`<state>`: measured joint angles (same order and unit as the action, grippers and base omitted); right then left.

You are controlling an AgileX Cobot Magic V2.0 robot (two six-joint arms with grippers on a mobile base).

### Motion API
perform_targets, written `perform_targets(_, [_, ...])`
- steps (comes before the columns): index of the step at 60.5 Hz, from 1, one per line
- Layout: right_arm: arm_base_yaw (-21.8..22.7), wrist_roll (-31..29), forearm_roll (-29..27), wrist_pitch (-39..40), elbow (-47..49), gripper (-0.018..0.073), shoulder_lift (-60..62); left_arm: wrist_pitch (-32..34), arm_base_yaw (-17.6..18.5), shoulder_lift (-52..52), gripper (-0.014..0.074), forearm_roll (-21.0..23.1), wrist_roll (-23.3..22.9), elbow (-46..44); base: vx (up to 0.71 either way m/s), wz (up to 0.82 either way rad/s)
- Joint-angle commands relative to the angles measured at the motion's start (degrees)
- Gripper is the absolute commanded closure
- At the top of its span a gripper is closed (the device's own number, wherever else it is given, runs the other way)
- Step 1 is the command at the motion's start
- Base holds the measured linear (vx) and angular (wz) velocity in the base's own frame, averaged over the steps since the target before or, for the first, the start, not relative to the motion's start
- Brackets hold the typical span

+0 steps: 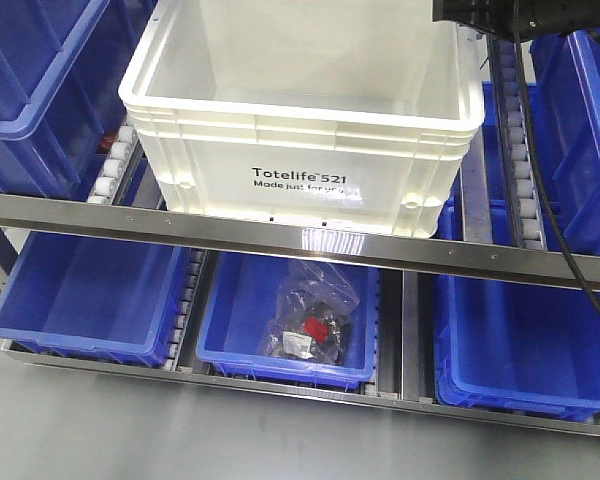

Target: Place moving items into box and shelve

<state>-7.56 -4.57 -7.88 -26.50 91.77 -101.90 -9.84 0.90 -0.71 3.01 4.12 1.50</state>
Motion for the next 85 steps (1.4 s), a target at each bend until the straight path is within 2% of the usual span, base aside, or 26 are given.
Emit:
perform_targets(1, [0.15, -0.40, 0.21, 4.02, 1.92, 0.0568, 2.86, 5.03, 0.06, -0.84, 0.0603, 0.17, -0.91, -0.47, 0.00, 0.00])
perform_targets(55, [0.15, -0.47, 0.35, 4.34, 1.26, 0.0568, 3.85, 5.08, 0.06, -0.84, 0.0603, 0.17, -0.91, -0.53, 0.00, 0.00])
perform_targets(64, [0.09, -0.40, -0.68, 11.51, -7.69, 0.0568, 9.82, 5.08, 0.06, -0.84, 0.0603, 0.17, -0.91, -0.53, 0.00, 0.00])
perform_targets(76, [0.09, -0.46, -0.56, 25.12, -26.35, 0.0568, 23.35, 5.08, 0.06, -0.84, 0.0603, 0.17, -0.91, -0.53, 0.00, 0.00])
perform_targets(85, [0.09, -0.81, 1.75, 33.92, -41.51, 0.0568, 35.98, 5.08, 0.06, -0.84, 0.0603, 0.17, -0.91, -0.53, 0.00, 0.00])
